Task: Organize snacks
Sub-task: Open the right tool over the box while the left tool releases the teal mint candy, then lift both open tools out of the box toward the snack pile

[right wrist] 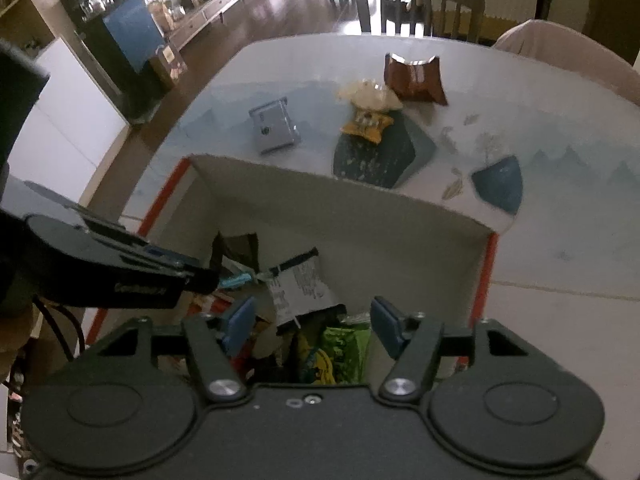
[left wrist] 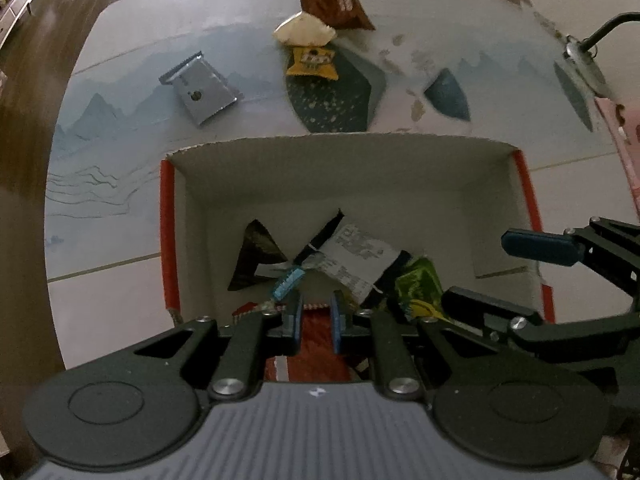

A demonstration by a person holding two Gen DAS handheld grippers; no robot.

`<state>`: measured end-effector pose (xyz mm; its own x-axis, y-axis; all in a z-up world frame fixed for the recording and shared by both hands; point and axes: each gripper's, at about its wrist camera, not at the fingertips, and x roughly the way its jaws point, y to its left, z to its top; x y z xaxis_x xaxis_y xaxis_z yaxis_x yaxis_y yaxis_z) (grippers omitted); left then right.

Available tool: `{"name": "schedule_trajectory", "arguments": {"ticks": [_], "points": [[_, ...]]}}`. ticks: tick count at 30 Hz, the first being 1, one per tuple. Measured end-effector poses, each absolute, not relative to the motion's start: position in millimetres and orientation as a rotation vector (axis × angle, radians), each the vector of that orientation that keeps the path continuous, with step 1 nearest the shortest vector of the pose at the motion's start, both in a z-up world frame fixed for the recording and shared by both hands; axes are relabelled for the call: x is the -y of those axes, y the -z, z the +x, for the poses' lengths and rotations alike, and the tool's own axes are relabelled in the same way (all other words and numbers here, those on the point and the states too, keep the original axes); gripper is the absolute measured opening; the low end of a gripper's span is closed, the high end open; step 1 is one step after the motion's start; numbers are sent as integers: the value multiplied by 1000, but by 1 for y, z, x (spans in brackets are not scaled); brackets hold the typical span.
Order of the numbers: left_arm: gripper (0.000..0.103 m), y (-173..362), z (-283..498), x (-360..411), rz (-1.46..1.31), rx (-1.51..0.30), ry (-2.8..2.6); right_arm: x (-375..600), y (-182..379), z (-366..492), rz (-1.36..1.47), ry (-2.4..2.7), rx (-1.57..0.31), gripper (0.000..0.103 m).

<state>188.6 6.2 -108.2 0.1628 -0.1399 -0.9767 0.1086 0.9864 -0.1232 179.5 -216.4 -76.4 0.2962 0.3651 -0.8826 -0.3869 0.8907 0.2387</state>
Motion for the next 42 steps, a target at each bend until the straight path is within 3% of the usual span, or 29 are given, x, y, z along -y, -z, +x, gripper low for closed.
{"name": "schedule_trajectory", "arguments": {"ticks": [4, 8, 13, 16, 17, 21, 25, 28, 42], "points": [[15, 94, 182, -6, -21, -1362, 183, 224, 63, 175, -9, -499, -1142, 65], [28, 76, 176, -7, -28, -1311, 195, 231, 49, 171, 3, -493, -1107, 71], [28, 51, 171, -7, -21, -1257, 206, 240, 31, 171, 21, -492, -1068, 76], [29, 35, 171, -7, -3, -1213, 204, 244, 19, 173, 27, -492, -1038, 85], [33, 28, 172, -6, 3, -1192, 203, 245, 15, 175, 27, -489, -1031, 85], [66, 6, 181, -7, -11, -1125, 196, 251, 0, 187, 34, -486, -1011, 86], [67, -9, 197, -7, 2, -1075, 167, 258, -11, 203, 32, -471, -973, 97], [74, -15, 211, -7, 9, -1049, 141, 266, -17, 218, 41, -475, -955, 97], [80, -31, 323, -2, 36, -997, 82, 295, -20, 319, 63, -446, -927, 102]]}}
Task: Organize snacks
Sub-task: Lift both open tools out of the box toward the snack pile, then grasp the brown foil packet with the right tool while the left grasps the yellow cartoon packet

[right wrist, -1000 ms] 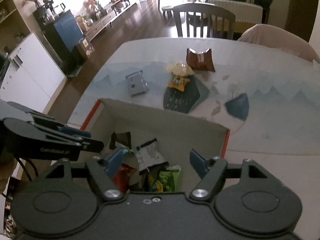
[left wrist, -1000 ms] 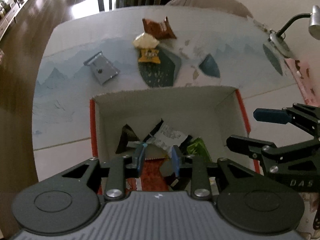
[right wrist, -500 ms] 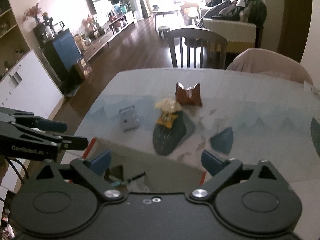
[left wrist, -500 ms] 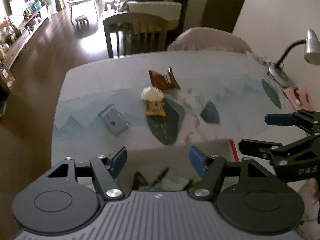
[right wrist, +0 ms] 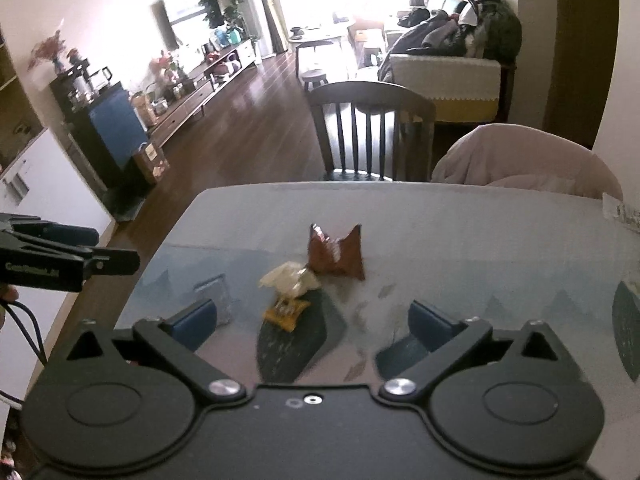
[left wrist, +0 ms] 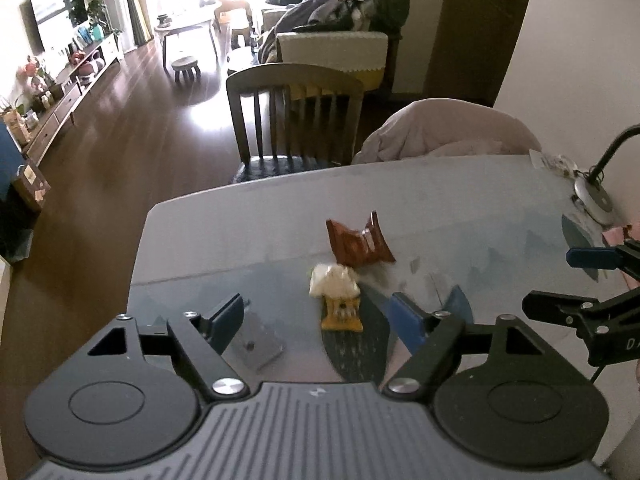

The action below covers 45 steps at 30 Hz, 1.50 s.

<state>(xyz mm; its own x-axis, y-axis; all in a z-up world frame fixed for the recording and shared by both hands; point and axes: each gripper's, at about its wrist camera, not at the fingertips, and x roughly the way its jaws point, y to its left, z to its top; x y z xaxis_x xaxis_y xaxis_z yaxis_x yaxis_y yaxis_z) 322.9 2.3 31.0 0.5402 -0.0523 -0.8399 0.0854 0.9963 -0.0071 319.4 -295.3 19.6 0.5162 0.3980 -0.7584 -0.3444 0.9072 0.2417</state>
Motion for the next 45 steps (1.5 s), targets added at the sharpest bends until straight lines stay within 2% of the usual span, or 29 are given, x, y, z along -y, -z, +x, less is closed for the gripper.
{"name": "schedule_trajectory", "arguments": {"ticks": [9, 21, 31, 45], "points": [[80, 16, 407, 10, 64, -1147, 97, 297, 20, 389, 35, -432, -990, 102], [80, 114, 474, 30, 99, -1377, 139, 284, 97, 462, 27, -455, -1151, 99], [80, 188, 482, 39, 97, -1512, 144, 276, 147, 503, 41, -429, -1209, 98], [78, 225, 473, 42, 80, -1531, 126, 219, 190, 524, 11, -497, -1251, 98]]}}
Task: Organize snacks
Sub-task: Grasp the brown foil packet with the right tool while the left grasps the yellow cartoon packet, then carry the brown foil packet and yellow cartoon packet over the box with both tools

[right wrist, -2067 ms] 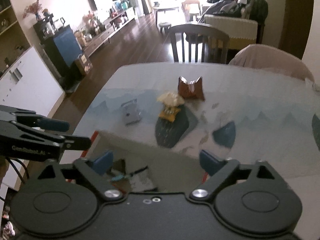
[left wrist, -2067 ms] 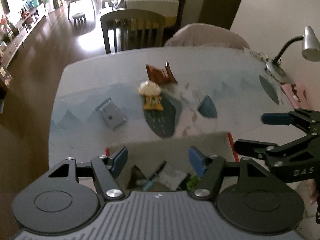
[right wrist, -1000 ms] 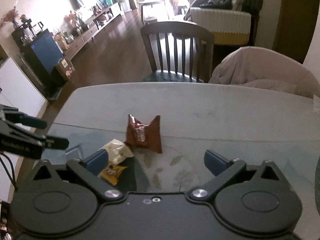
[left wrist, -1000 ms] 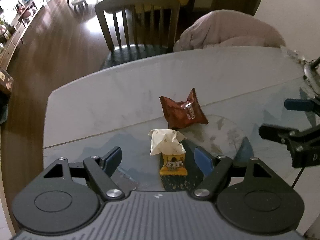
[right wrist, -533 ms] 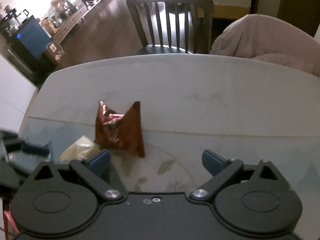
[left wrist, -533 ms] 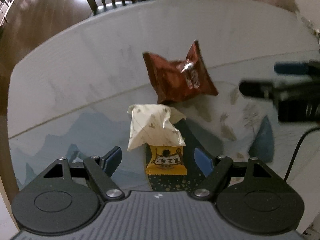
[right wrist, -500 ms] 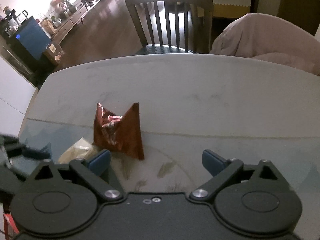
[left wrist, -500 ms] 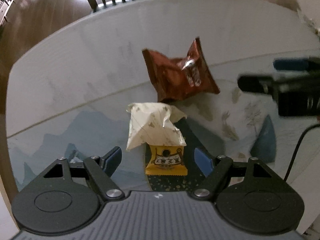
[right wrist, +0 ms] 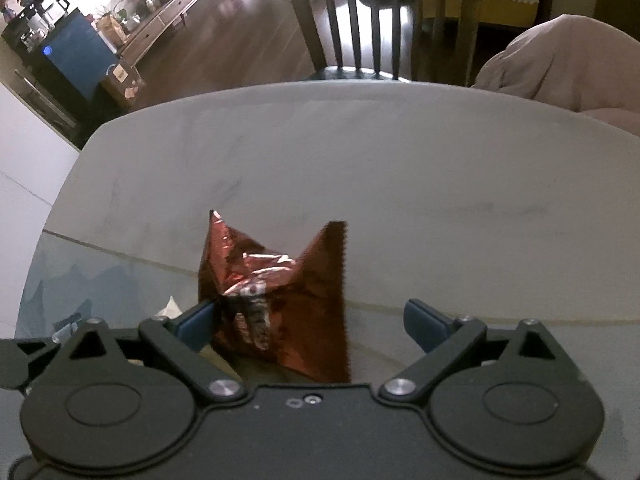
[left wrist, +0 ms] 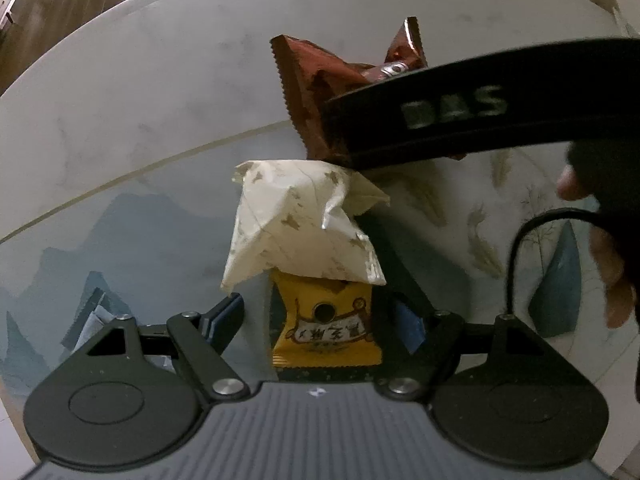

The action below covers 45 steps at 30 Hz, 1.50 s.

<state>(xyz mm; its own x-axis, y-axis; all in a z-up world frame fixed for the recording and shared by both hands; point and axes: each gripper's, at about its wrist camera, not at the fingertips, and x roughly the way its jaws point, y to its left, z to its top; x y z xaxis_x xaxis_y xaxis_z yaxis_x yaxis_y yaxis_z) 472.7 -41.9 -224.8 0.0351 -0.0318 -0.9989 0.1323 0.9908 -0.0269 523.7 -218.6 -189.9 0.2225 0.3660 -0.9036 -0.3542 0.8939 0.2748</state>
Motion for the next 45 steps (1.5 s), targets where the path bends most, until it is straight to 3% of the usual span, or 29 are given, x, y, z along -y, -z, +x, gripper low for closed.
{"name": "schedule_trajectory", "arguments": {"ticks": [4, 9, 11, 19, 26, 45], "points": [[71, 223, 466, 47, 122, -1496, 121, 214, 188, 522, 9, -512, -1231, 96], [42, 215, 461, 47, 103, -1465, 99, 219, 187, 521, 51, -534, -1228, 82], [39, 212, 457, 43, 87, -1449, 92, 221, 186, 520, 79, -556, -1229, 63], [34, 204, 450, 25, 33, -1428, 47, 229, 177, 510, 115, -562, -1198, 42], [34, 188, 441, 12, 7, -1402, 25, 242, 160, 499, 134, -515, -1160, 37], [34, 95, 409, -2, -50, -1218, 3, 291, 78, 424, 194, -444, -1040, 36]]}}
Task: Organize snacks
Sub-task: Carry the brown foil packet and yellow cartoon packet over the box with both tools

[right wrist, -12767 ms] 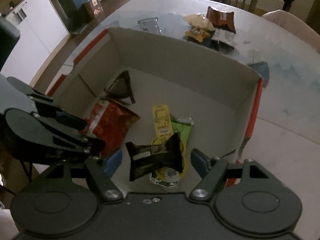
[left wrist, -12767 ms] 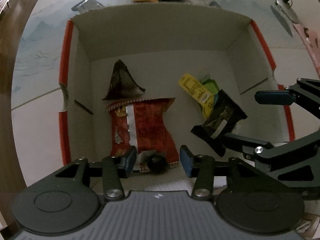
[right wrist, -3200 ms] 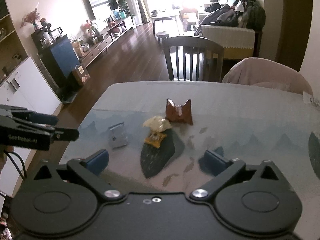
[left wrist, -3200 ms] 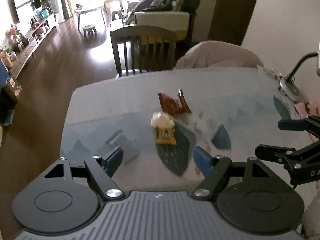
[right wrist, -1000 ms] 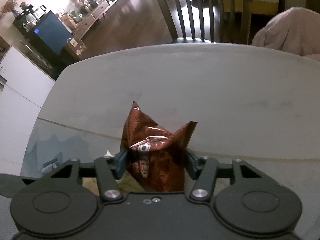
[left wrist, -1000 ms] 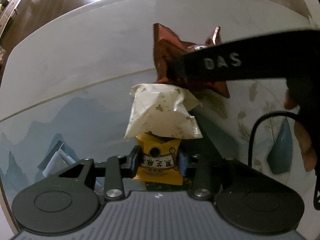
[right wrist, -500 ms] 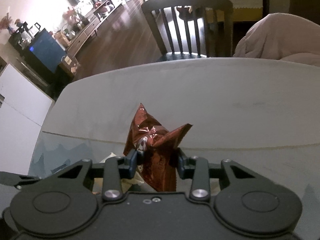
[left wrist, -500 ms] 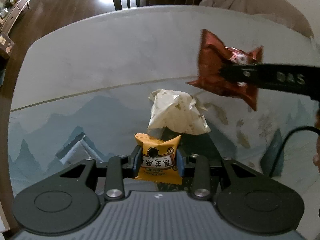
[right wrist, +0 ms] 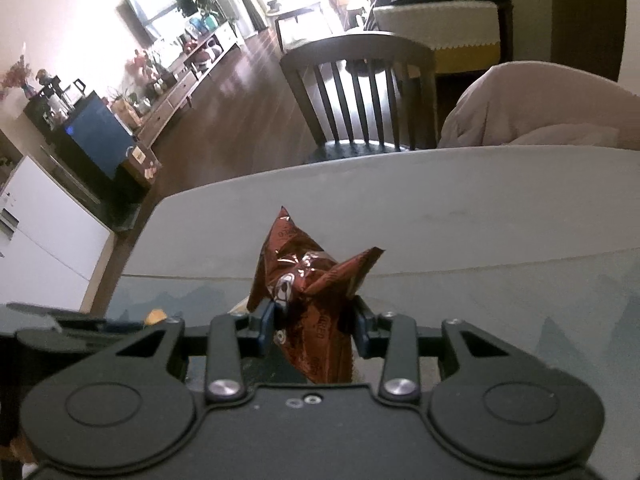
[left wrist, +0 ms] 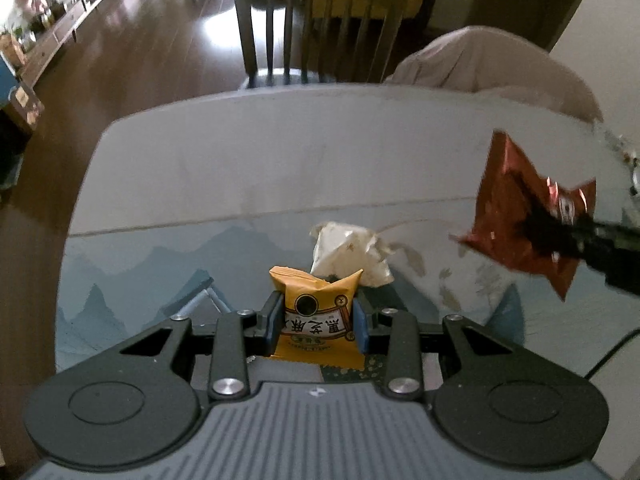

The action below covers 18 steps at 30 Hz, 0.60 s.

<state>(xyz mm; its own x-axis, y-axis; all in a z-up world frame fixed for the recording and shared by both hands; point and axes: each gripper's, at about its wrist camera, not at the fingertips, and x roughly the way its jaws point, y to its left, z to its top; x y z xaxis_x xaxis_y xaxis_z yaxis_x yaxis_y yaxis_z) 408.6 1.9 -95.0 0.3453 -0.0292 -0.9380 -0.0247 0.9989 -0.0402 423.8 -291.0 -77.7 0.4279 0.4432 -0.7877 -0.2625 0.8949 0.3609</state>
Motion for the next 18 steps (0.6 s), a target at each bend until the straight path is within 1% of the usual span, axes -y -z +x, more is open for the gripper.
{"name": "schedule_trajectory", "arguments": {"ticks": [6, 12, 18], "points": [[34, 56, 386, 0, -44, -1127, 25, 298, 51, 386, 196, -418, -1001, 36], [34, 34, 354, 5, -10, -1130, 54, 297, 32, 352, 202, -412, -980, 36], [34, 20, 314, 8, 20, -1150, 81, 293, 26, 326, 199, -409, -985, 36]]}}
